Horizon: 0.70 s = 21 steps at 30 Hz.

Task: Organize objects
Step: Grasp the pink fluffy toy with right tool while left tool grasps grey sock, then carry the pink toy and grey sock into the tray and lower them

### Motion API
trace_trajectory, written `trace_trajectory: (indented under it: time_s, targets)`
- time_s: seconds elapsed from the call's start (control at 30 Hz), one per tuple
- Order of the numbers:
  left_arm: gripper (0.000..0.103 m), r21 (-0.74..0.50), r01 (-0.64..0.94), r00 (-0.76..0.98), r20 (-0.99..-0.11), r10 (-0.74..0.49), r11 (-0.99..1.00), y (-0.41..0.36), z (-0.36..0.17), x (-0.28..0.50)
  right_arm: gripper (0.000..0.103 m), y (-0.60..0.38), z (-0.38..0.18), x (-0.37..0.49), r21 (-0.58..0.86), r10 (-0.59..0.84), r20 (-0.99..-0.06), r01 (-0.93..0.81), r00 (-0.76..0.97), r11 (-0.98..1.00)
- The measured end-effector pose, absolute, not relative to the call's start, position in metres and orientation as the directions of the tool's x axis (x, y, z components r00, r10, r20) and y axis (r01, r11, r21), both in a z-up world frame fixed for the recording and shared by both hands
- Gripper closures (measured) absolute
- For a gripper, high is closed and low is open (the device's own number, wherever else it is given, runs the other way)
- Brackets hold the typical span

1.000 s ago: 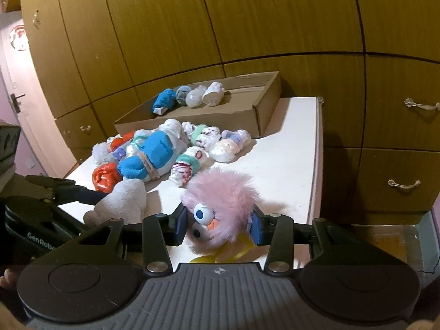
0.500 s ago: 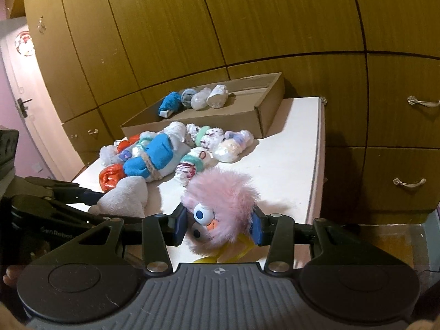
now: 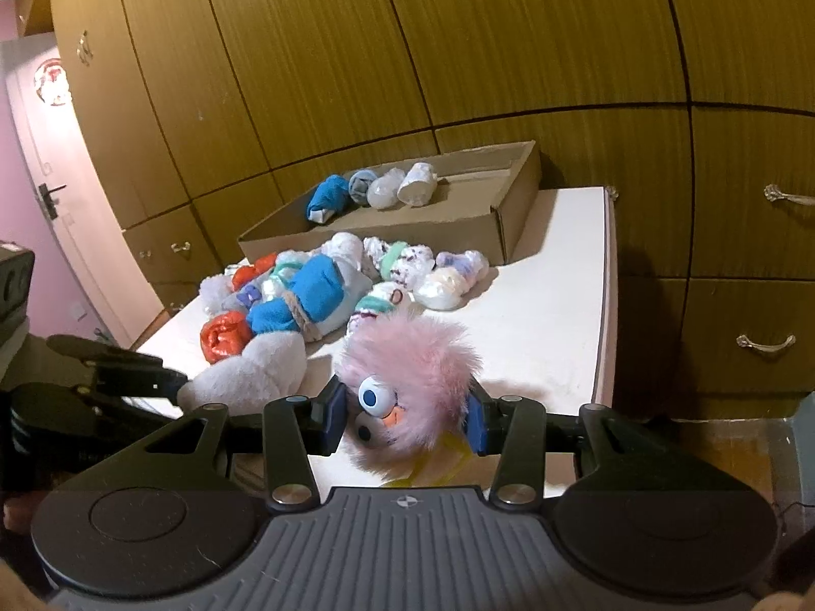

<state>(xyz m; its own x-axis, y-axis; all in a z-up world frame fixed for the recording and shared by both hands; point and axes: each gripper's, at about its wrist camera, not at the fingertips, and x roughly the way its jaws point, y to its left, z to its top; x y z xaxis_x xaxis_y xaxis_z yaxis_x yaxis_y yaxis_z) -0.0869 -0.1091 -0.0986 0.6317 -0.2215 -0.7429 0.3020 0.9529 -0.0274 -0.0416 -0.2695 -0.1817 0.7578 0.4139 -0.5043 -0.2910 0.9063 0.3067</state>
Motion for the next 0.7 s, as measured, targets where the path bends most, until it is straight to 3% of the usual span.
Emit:
trace_trajectory:
  time_s: [0.37,0.7]
  targets:
    - [0.067,0.026,0.354,0.649,-0.727,-0.225,0.935,-0.101,-0.081,-0.098,0.052,-0.264,-0.168,-0.038,0.281,0.410,-0.502,-0.304,0.762,0.910]
    - [0.067,0.092,0.376,0.733,-0.639,-0.235,0.922,-0.078,-0.013,-0.041,0.052,-0.264,-0.114,-0.003,0.179,0.378,-0.464,-0.333,0.801,0.926]
